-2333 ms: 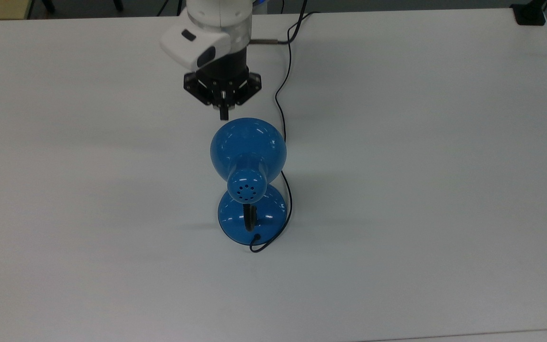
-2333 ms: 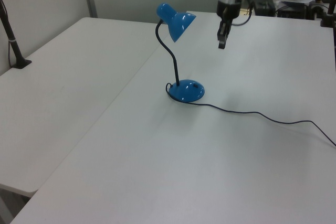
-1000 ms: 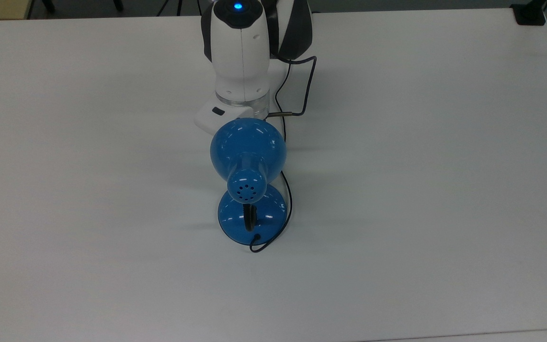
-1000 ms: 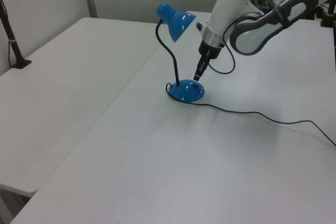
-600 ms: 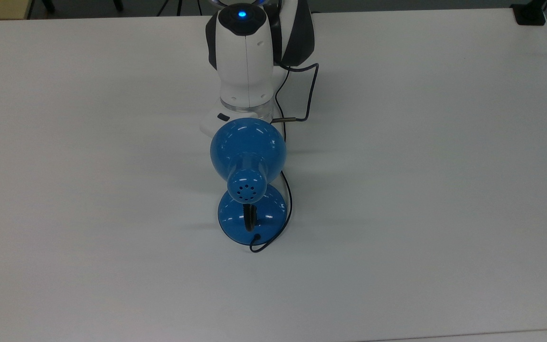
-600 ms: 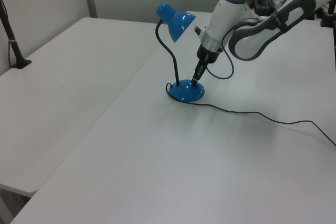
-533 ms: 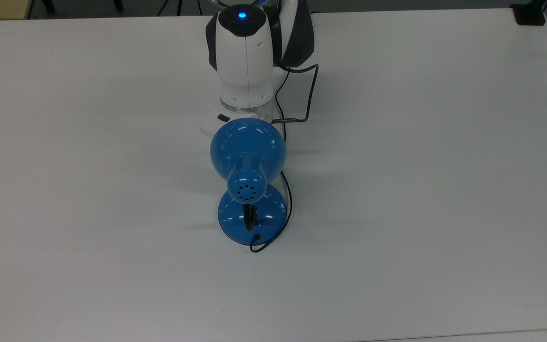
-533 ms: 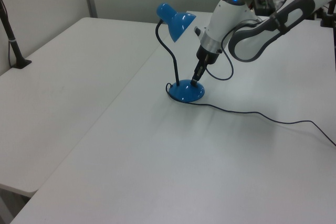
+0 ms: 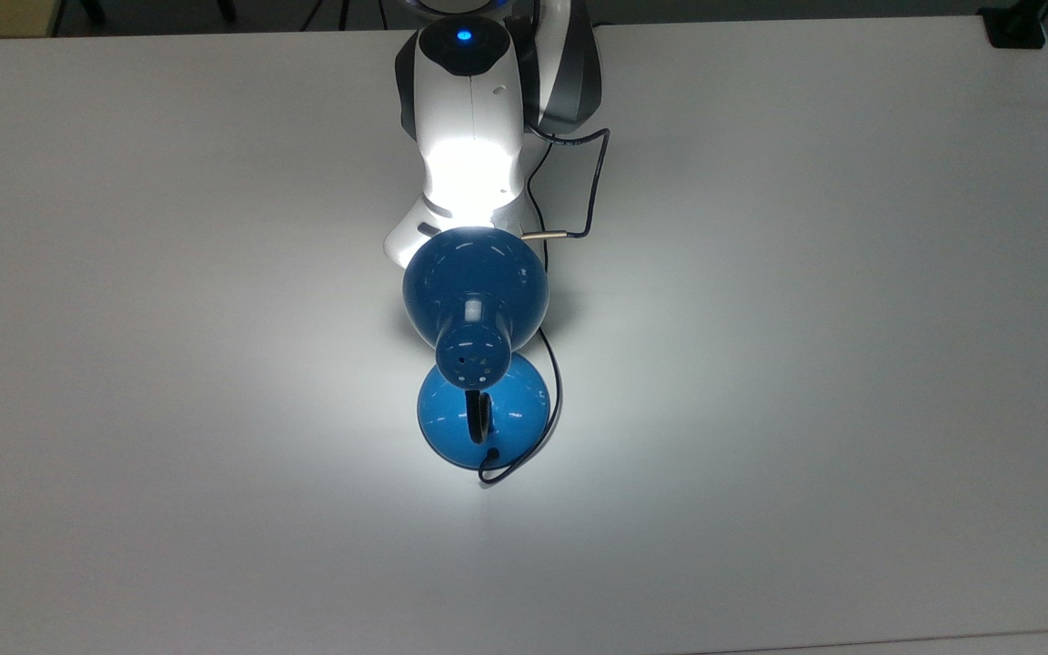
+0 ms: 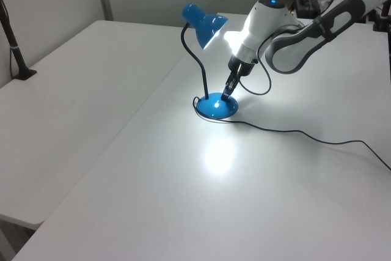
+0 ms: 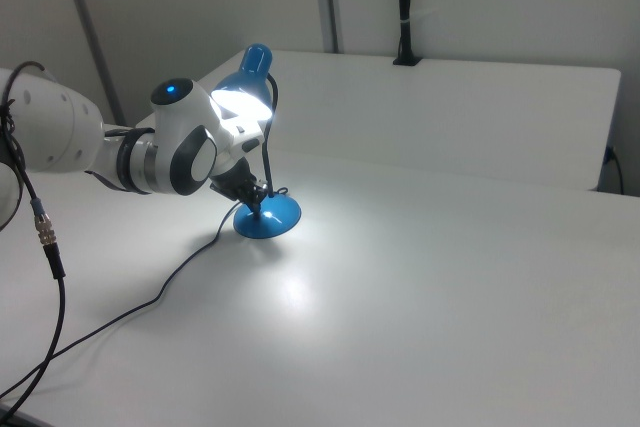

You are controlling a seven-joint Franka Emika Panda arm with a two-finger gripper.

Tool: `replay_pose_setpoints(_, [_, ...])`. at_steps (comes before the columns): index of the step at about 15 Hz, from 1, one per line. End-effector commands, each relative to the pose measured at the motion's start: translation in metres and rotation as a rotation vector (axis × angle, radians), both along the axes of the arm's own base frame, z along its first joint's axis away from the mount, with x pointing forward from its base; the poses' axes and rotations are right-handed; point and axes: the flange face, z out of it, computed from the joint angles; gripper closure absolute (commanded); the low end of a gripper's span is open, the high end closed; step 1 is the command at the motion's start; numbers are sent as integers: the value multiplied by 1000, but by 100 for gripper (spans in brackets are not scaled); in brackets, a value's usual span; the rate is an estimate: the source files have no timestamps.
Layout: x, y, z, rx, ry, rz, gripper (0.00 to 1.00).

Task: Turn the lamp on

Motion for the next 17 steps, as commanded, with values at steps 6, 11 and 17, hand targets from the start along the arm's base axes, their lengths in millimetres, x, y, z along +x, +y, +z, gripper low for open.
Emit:
replay_pose_setpoints(6, [-24,-5,51,-39,126,-6,99])
replay_pose_setpoints(11, [-54,-15,100,-73,274,-29,99])
replay_pose_setpoints(17, [-92,-32,184,-96,374,-71,97])
